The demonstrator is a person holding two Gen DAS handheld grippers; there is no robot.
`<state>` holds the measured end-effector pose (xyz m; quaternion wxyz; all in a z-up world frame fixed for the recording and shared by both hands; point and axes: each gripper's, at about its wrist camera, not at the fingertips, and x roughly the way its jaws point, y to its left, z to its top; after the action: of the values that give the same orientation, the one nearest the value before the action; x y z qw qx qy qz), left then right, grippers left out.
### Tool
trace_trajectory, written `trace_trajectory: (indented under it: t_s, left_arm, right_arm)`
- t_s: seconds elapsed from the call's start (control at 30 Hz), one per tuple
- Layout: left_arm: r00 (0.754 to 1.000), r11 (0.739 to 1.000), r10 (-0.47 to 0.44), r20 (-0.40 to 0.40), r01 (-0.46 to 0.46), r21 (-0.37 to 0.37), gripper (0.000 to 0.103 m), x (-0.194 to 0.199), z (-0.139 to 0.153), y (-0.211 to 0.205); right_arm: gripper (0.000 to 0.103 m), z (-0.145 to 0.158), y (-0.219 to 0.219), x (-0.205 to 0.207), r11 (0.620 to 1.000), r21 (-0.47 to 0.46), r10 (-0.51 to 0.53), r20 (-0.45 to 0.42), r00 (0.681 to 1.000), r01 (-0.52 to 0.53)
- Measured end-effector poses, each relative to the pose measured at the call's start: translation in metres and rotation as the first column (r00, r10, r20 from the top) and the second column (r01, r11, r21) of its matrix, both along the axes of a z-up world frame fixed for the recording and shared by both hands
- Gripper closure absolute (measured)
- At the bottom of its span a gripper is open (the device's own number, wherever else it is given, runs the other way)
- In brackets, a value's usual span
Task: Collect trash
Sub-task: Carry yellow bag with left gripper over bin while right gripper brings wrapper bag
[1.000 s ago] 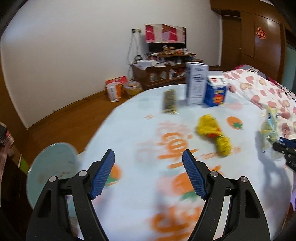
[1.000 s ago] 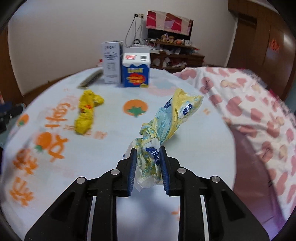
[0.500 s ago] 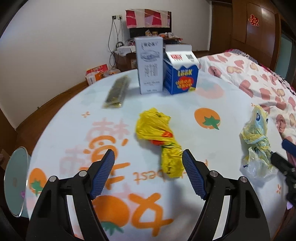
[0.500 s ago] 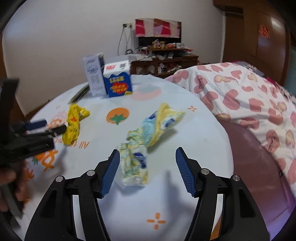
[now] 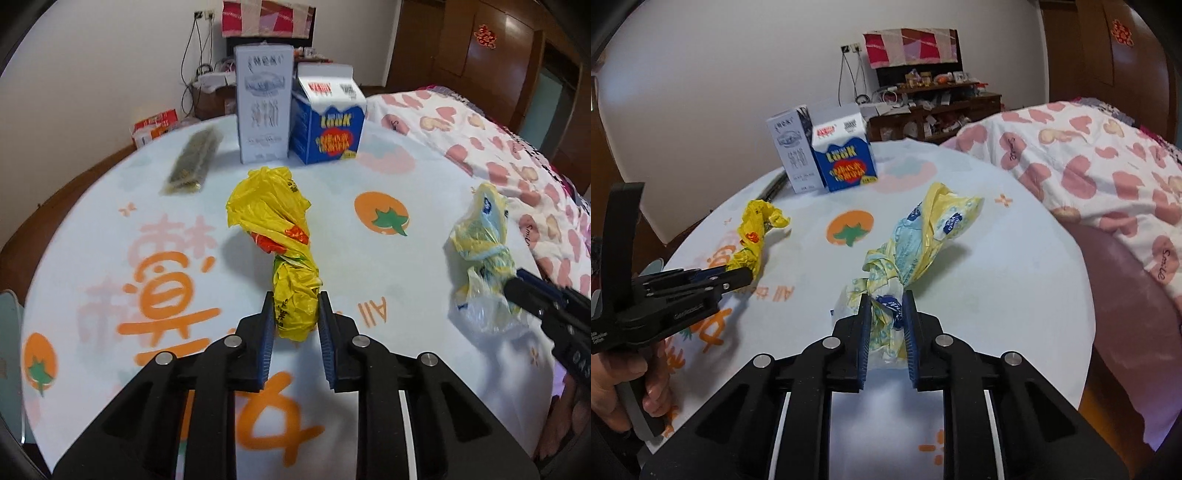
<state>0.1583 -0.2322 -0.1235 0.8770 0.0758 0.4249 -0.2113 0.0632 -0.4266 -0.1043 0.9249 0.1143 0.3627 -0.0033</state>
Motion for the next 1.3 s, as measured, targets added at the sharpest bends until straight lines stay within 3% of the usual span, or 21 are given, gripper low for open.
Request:
trace_trajectory:
  t_s: [0.27, 0.67, 1.3]
  left_arm:
    - [0.989, 0.998, 0.051, 0.139, -0.055, 0.031, 0.081, -0.023, 0.030, 0.057]
    - [0.969, 0.992, 0.121, 0.214, -0.127, 0.018, 0.081, -0.040, 0.048, 0.123]
    - [0.941, 0.964, 0.260, 0.216, -0.267, 0.003, 0.081, -0.041, 0.044, 0.205]
  right_arm:
    - [0.086, 0.013, 0.035, 0.009, 0.997, -0.049, 0.062, 0.025, 0.998, -0.061]
    - [0.086, 0.025, 0.108, 0.036, 0.980, -0.086, 0.183, 0.054, 0.982, -0.178]
    - [0.086, 0.030, 0.196, 0.061, 0.938, -0.132, 0.329, 0.053, 0.943, -0.320]
